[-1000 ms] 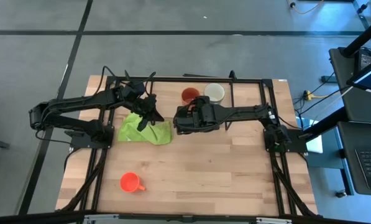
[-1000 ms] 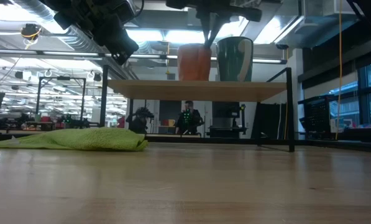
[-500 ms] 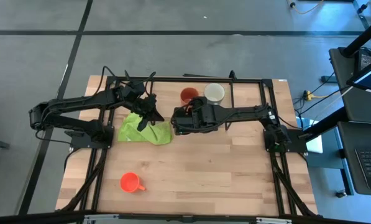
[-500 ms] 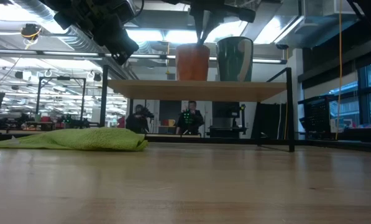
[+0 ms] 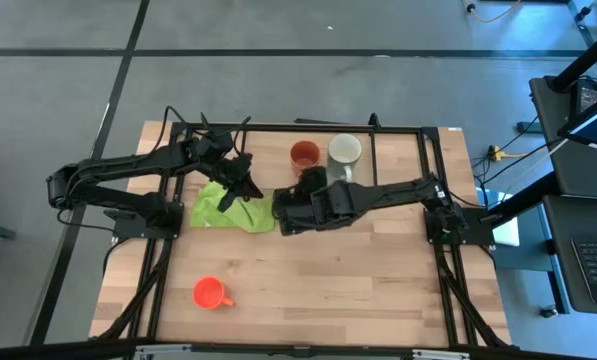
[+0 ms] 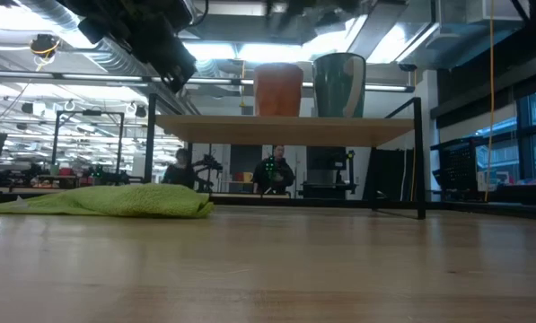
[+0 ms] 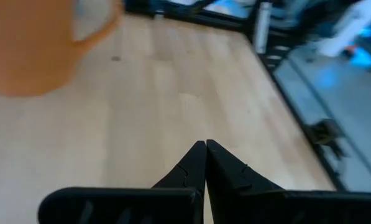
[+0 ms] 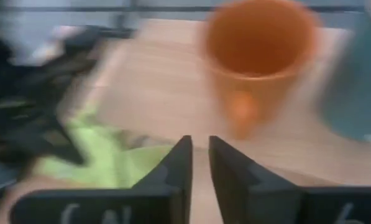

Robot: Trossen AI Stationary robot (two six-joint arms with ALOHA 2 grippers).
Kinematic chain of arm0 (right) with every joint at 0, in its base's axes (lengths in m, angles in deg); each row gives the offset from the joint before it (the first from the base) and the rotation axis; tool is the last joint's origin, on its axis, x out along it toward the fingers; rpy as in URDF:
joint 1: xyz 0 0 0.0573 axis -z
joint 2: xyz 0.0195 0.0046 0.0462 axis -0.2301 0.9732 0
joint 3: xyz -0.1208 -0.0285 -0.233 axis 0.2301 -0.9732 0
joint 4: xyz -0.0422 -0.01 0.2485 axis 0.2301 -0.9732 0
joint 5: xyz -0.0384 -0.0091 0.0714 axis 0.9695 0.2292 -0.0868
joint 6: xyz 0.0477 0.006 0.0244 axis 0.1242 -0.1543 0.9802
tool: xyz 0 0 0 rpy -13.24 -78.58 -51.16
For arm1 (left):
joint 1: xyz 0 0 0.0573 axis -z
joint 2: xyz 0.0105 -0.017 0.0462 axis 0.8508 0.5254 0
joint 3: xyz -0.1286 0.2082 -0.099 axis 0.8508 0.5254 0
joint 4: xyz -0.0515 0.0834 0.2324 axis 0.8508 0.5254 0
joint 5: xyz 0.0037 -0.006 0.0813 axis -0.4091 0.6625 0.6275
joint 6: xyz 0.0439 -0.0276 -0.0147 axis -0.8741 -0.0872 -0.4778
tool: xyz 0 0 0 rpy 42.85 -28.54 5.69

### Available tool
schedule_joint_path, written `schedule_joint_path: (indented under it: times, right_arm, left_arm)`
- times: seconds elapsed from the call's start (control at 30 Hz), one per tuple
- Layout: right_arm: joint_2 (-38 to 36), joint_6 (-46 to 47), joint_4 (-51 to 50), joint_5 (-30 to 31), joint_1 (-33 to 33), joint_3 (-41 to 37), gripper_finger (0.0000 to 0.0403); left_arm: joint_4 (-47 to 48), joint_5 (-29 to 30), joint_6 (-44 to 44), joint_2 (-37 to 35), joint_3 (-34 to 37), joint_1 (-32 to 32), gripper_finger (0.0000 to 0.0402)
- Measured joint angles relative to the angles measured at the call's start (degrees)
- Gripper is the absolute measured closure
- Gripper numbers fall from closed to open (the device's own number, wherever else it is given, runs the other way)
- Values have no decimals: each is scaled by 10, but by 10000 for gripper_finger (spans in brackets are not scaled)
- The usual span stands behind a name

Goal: Stack small to large cups/mugs on shelf
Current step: Put the orange mug on the shelf

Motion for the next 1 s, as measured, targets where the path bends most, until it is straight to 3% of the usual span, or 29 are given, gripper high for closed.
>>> schedule_joint_path:
  times: [0.13, 0.33, 0.43, 0.63, 0.73, 0.93, 1.0]
  right_arm:
    - [0, -125, 139, 0, -31, 20, 312]
    - [0, -263, 302, 3, -69, 44, 277]
    - [0, -280, 324, 18, -79, 47, 275]
    - [0, -276, 325, 21, -93, 47, 275]
    - [0, -275, 325, 20, -98, 47, 275]
    - [0, -273, 327, 21, -112, 47, 275]
    - [0, -273, 329, 21, -118, 47, 275]
  left_arm:
    - [22, -52, 0, -16, -1, 3, 399]
    - [36, -62, -10, -68, -1, 22, 395]
    - [25, -62, -9, -89, -1, 31, 390]
    - [-21, -77, 74, -97, 0, 48, 388]
    - [-33, -47, 142, -97, 0, 63, 392]
    - [-4, -72, 187, -98, 0, 111, 397]
    - [44, -49, 184, -104, 0, 142, 398]
